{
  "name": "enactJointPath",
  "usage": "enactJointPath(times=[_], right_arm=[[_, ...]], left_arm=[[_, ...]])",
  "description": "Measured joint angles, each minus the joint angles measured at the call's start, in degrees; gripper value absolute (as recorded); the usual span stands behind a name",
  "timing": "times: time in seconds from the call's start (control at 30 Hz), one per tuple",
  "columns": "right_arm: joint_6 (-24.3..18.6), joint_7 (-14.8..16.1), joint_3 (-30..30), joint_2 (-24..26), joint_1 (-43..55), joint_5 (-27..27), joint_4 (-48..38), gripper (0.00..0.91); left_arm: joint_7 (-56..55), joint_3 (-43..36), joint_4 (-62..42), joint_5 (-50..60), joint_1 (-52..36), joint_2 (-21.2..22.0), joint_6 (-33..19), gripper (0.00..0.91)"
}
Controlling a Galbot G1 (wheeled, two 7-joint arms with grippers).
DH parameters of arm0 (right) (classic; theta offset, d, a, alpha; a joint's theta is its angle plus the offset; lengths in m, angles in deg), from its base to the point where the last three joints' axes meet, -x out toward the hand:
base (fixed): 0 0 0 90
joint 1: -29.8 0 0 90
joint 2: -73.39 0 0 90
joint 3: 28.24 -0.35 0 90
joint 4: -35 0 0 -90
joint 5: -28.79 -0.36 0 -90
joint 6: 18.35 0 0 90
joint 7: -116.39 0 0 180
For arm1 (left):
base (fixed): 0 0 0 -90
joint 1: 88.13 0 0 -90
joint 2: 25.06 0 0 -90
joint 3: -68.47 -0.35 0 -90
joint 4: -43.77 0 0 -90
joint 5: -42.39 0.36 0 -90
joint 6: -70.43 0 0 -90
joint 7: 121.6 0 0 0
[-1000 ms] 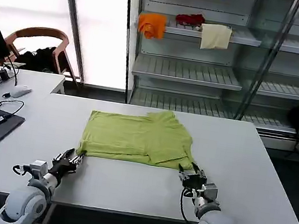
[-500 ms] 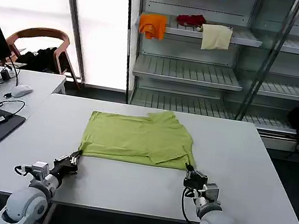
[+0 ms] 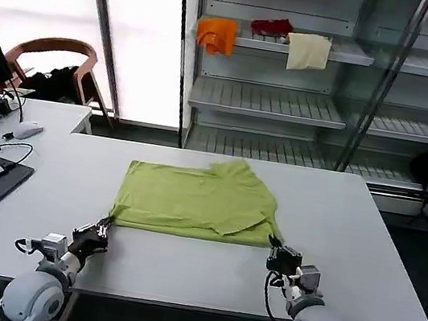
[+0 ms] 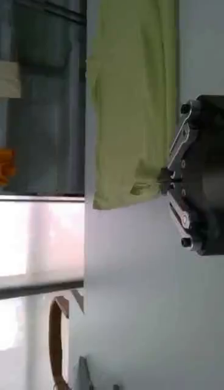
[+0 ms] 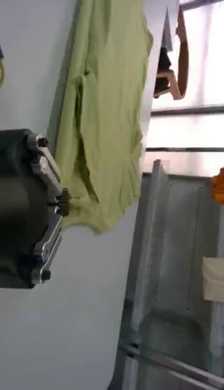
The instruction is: Fold and organize the clothes.
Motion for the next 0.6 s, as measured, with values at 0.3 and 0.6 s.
enactJointPath(times=[0.3,0.6], right_arm=[[0.75,-0.57,-0.94,2.16,-3.84,0.15,4.85,0.0],[1.0,-2.02,-1.43,3.63,-8.96,0.77,9.38,0.0]], left_arm=[[-4.79,1.37,8.05,0.17,4.39,-1.16,2.87,0.0],[-9.9,3.23,15.73,0.83,12.37,-1.99,4.23,0.0]])
